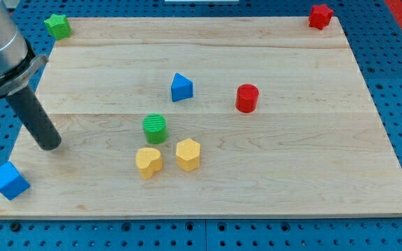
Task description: Move your arm towards the blue triangle
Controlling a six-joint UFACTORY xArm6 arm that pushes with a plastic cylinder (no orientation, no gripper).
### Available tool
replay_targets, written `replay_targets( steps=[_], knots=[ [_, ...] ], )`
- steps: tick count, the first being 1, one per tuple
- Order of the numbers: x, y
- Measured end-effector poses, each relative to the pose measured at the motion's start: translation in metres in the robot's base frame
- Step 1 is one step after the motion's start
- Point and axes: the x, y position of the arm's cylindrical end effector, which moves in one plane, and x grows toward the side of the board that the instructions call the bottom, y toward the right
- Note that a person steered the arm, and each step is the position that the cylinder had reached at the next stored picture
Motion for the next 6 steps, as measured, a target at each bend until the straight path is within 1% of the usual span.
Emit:
replay_targets(
  steps=[2,3,4,6],
  knots=[
    [-0.052,0.005],
    [-0.085,0.030],
    [-0.107,0.069],
    [-0.084,0.116]
  ],
)
